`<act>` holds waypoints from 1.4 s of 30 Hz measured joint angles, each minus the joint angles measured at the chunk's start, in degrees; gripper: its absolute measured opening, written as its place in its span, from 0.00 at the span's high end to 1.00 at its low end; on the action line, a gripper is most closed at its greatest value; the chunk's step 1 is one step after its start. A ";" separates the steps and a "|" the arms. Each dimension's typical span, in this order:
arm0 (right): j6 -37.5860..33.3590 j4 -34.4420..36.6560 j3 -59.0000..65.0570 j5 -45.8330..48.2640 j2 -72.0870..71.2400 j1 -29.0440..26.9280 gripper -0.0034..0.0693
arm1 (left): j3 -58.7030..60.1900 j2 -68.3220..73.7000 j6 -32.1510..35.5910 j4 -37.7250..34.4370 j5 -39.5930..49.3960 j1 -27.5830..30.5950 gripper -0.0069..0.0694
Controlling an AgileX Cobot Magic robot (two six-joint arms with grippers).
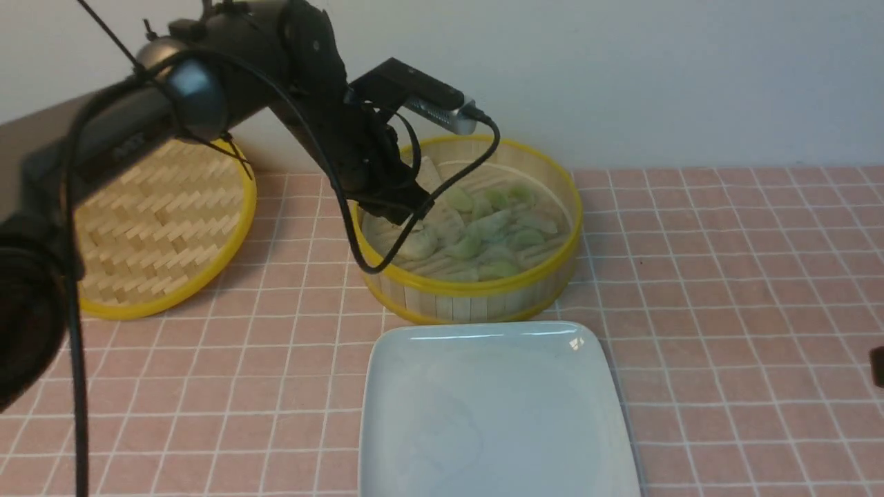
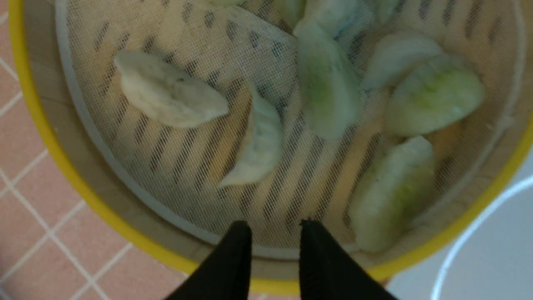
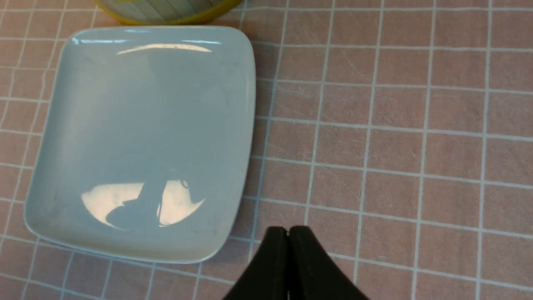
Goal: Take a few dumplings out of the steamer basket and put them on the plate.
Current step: Use the left arm to grab a dumpling from the steamer, then use the left arm to put the dumpling into the plate
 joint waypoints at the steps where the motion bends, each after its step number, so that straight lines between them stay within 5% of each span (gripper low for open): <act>1: -0.11 0.18 0.00 0.00 0.00 0.00 0.97 | -0.76 1.04 0.00 0.14 -0.91 0.00 0.59; 6: -0.12 0.18 0.00 -0.05 0.00 0.00 0.97 | -2.24 6.90 0.00 0.39 -5.80 -0.03 0.36; 10: -0.12 0.25 0.00 -0.05 0.00 0.00 0.97 | -2.35 9.91 -0.05 0.39 -8.20 -0.03 0.32; 14: -0.16 0.35 0.00 -0.05 0.00 0.00 0.97 | -2.58 11.99 0.01 0.05 -9.82 -0.03 0.38; 16: -0.16 0.35 0.00 -0.05 0.00 0.00 0.97 | -2.64 12.10 -0.05 -0.49 -9.70 -0.07 0.46; 18: -0.23 0.35 0.00 -0.05 0.00 0.00 0.97 | -3.02 12.10 -0.05 -0.86 -8.82 -0.37 0.65; 20: -0.49 0.35 0.00 -0.05 0.00 0.00 0.97 | -3.62 11.85 -0.05 -0.55 -7.08 -0.43 0.69; 34: -1.27 1.49 0.00 0.41 0.00 0.00 0.97 | -13.18 -1.60 -8.67 -3.76 16.84 -0.43 0.68; 42: -1.44 1.63 0.00 0.41 0.00 0.00 0.97 | 4.39 -9.85 -13.21 -9.56 17.35 -5.53 0.68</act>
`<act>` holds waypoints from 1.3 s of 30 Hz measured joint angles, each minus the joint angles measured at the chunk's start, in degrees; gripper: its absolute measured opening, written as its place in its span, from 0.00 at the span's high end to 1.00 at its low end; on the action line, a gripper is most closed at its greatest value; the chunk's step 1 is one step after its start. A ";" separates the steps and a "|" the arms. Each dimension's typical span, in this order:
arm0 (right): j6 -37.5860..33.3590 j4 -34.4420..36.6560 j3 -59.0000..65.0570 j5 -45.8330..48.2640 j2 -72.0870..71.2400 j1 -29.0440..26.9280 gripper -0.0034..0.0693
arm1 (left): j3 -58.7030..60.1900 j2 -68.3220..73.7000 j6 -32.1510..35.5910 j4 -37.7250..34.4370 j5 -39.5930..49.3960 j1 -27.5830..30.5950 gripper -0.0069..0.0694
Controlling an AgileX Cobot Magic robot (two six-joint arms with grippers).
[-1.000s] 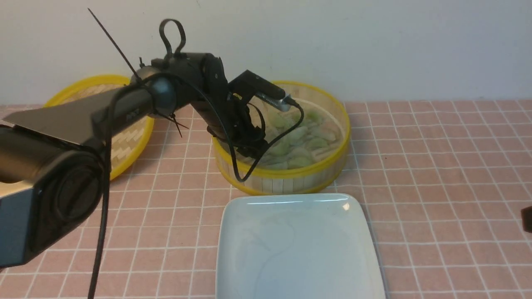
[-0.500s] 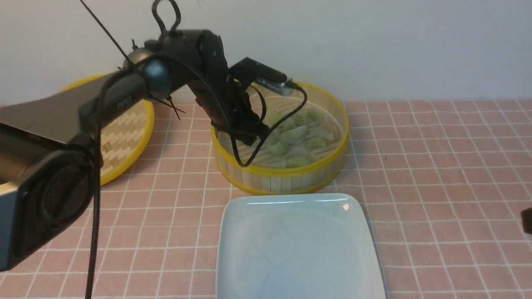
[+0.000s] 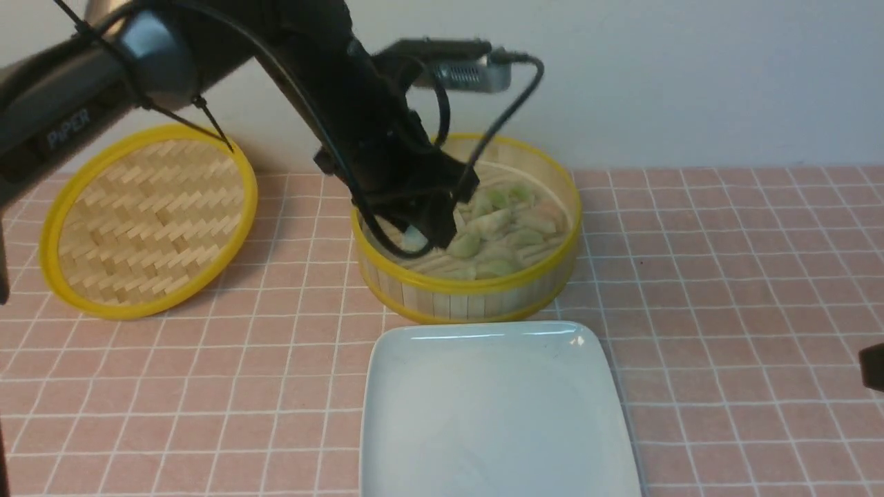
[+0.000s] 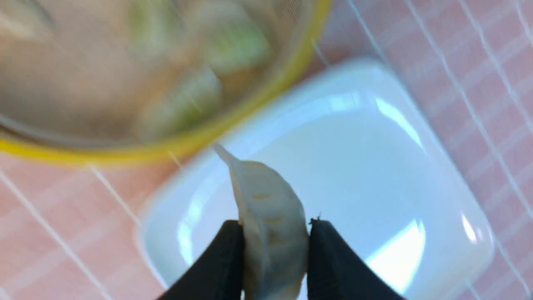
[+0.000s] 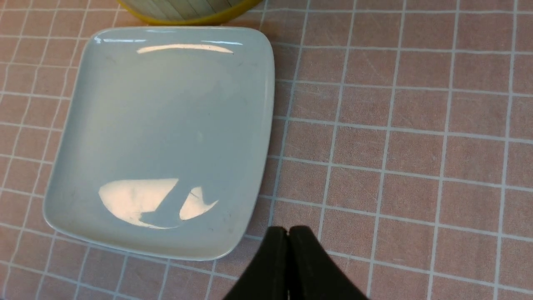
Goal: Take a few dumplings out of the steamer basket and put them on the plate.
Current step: Use the left arm to put the dumpling into the plate, then use the right arm to grab a dumpling from inside the steamer
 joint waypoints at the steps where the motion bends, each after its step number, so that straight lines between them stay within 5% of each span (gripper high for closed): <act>1: 0.00 0.00 0.00 0.00 0.00 0.00 0.97 | 2.49 -0.20 0.00 0.31 0.06 -1.13 0.68; 10: 0.00 0.00 0.00 -1.87 0.00 0.00 0.97 | 8.45 5.14 0.00 7.61 -0.13 -10.16 0.65; 16: -0.61 0.38 -2.04 -3.12 3.16 0.00 0.97 | 8.13 7.08 -0.53 10.51 -0.19 -12.24 0.37; 19: -1.34 1.97 -5.44 -2.28 6.53 0.00 0.97 | 6.26 7.13 -2.18 11.28 -0.19 -12.24 0.32; 23: -3.41 5.52 -13.91 -0.70 16.27 0.95 0.97 | 2.08 5.53 -6.39 15.56 -0.32 -11.64 0.49; 27: -3.92 4.56 -23.84 -0.64 27.81 6.04 0.96 | 3.83 -2.66 -10.04 19.32 -0.26 -8.83 0.86; 34: -4.10 -1.52 -40.69 -0.86 47.61 14.69 0.90 | 14.65 -20.79 -12.24 20.24 0.17 -3.49 0.92; 39: -4.34 -5.62 -54.03 0.07 62.65 18.63 0.74 | 22.57 -30.72 -14.29 20.19 0.55 -2.45 0.92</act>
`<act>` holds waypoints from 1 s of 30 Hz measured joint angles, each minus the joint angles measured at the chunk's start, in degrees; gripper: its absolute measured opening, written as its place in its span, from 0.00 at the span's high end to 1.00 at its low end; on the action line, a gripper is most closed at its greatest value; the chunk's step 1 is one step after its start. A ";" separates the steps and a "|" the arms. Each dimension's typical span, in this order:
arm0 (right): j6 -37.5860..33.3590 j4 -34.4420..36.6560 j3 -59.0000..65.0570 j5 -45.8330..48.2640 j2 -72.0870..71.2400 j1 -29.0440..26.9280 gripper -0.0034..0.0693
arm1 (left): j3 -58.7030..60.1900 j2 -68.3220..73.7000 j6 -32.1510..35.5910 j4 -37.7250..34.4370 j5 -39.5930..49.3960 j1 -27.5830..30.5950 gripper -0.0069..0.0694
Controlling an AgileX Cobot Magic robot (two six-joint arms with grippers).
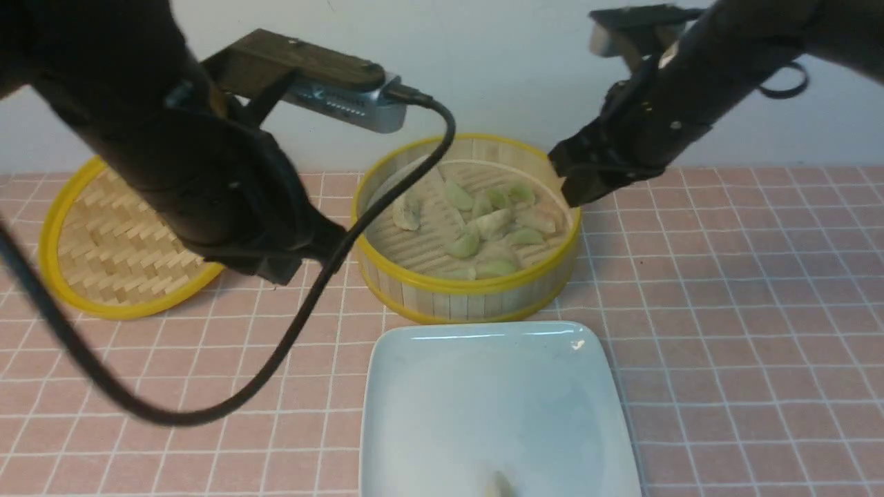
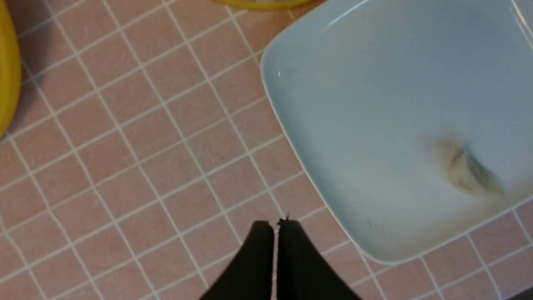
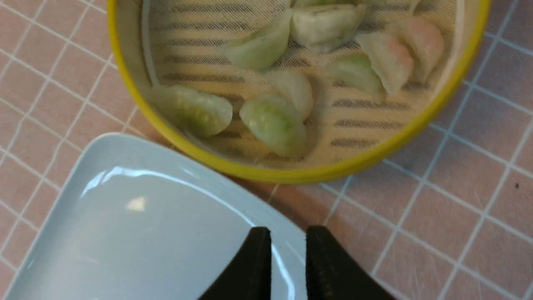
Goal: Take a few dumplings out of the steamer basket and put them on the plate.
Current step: Use the right arm to grab a dumpling from inside the steamer
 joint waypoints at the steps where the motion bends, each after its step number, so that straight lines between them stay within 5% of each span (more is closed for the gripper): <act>1: -0.14 -0.48 -2.36 0.62 3.27 0.58 0.70 | 1.43 -1.88 -0.55 0.00 0.09 0.00 0.92; 5: -0.21 -1.51 -14.24 4.05 15.36 2.79 0.49 | 5.37 -7.82 -2.69 -0.34 0.74 0.04 0.92; 11: 1.14 -1.58 -24.21 4.43 26.14 4.28 0.32 | 6.64 -13.01 -3.27 -0.40 0.86 0.04 0.92; 22: 8.77 -7.08 -21.42 3.65 27.06 6.09 0.30 | 6.69 -14.98 -3.37 -0.40 0.93 0.04 0.92; 30: 10.25 -7.76 -20.31 3.45 25.82 6.34 0.45 | 6.69 -14.98 -3.37 -0.40 0.93 0.04 0.92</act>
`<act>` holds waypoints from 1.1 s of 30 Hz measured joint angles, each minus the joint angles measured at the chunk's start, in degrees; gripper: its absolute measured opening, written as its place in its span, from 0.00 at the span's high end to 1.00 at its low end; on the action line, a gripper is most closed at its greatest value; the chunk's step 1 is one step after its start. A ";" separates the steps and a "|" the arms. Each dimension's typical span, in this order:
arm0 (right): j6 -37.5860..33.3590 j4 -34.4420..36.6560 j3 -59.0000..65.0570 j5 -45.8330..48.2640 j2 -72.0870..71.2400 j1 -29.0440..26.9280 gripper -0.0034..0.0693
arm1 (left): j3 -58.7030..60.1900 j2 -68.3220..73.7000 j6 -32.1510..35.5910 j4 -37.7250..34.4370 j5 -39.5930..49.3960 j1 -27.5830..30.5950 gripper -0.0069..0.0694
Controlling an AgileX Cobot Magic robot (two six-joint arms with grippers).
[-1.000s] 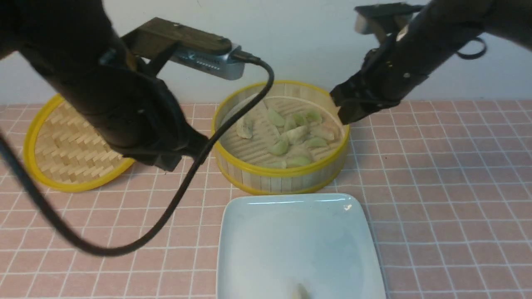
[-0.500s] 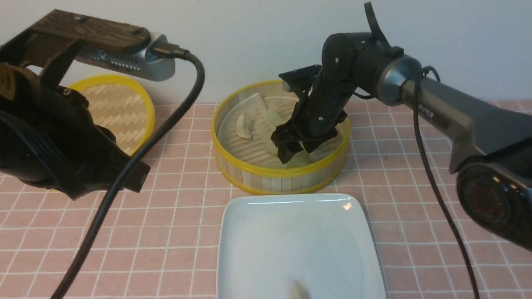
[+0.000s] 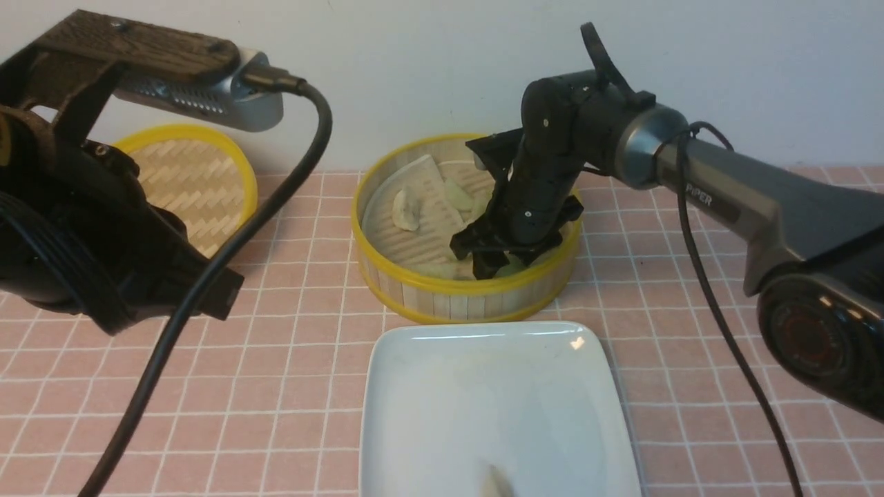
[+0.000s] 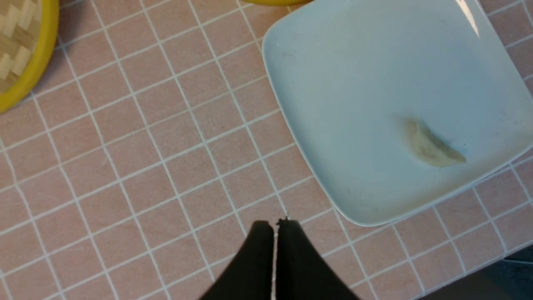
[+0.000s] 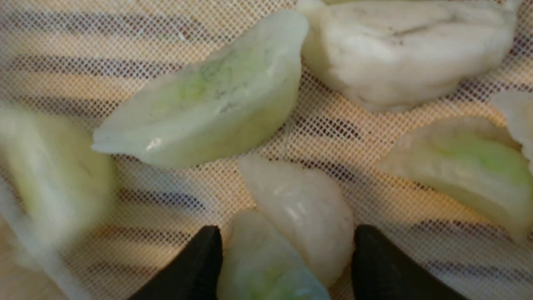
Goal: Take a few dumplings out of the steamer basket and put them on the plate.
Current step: Use the right arm to grab a dumpling from inside the steamer, then use the right arm to put the dumpling into the plate
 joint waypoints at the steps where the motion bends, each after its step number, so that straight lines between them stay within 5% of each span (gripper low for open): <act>1: 0.16 0.00 0.06 0.31 -0.29 0.00 0.45 | 0.00 0.00 0.00 0.00 0.00 0.00 0.92; 15: 1.18 0.11 2.32 1.59 -14.52 0.00 0.46 | 0.00 0.00 0.00 0.00 0.00 0.00 0.92; 27: -0.13 5.90 38.12 -1.22 -31.13 5.52 0.46 | 0.00 0.00 0.12 0.00 0.00 0.00 0.92; 33: -0.13 6.64 41.26 -9.83 -26.88 6.88 0.46 | 0.00 0.00 0.18 0.00 0.00 0.00 0.92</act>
